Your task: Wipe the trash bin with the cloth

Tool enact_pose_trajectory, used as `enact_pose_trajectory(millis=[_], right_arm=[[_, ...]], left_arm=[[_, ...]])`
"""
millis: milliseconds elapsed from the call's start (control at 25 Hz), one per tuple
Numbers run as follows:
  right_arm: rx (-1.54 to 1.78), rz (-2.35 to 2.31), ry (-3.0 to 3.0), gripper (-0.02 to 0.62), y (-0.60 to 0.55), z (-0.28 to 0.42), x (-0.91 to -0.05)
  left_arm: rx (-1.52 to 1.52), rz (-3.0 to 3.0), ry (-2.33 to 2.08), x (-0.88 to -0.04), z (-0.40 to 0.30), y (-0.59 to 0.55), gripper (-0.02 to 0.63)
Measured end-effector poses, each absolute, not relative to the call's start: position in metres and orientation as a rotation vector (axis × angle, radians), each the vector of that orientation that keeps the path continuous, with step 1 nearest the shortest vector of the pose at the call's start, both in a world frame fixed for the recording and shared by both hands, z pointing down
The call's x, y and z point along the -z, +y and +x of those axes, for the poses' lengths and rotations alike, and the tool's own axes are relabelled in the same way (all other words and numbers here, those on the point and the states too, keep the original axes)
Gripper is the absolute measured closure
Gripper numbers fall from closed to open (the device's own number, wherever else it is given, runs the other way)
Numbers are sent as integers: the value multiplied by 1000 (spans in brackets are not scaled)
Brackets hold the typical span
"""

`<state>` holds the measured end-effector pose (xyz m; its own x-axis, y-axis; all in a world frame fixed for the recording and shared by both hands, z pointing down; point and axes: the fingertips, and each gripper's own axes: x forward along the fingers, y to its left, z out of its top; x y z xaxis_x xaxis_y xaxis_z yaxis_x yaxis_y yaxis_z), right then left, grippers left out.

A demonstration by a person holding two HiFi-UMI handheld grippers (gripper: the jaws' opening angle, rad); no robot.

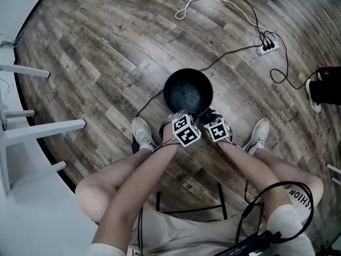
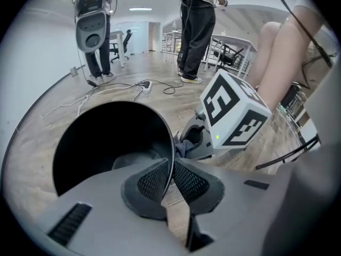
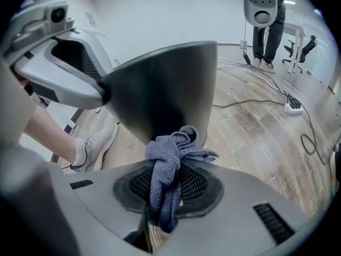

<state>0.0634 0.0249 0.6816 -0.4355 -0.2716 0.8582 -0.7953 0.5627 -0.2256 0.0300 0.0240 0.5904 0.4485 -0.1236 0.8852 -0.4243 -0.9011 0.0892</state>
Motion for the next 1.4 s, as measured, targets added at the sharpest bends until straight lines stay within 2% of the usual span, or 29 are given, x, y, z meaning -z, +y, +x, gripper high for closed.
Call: enact_pose_trajectory(millis=[280, 360, 600, 760, 920, 1040, 1400], right_arm=[[-810, 839, -2057, 518, 37, 57, -635], [-806, 831, -2077, 518, 41, 55, -621], [-896, 870, -2096, 518, 50, 47, -589], [-898, 880, -2115, 518, 50, 37, -580], [-917, 895, -2102, 518, 42, 31, -590], [-931, 908, -2078, 518, 40, 31, -607], [-870, 945, -1981, 518, 33, 38, -684]], left_arm=[[-1292, 2274, -584, -587, 35, 24, 569], [-1285, 2323, -520, -582, 32, 28, 531], [-1566, 2508, -292, -582, -1, 39, 514], [-1569, 2494, -250, -589, -12, 43, 515], [-1564, 2492, -271, -594, -9, 40, 515], [-1557, 2510, -259, -593, -9, 38, 543], [-1557, 2572, -205, -591, -9, 39, 557]])
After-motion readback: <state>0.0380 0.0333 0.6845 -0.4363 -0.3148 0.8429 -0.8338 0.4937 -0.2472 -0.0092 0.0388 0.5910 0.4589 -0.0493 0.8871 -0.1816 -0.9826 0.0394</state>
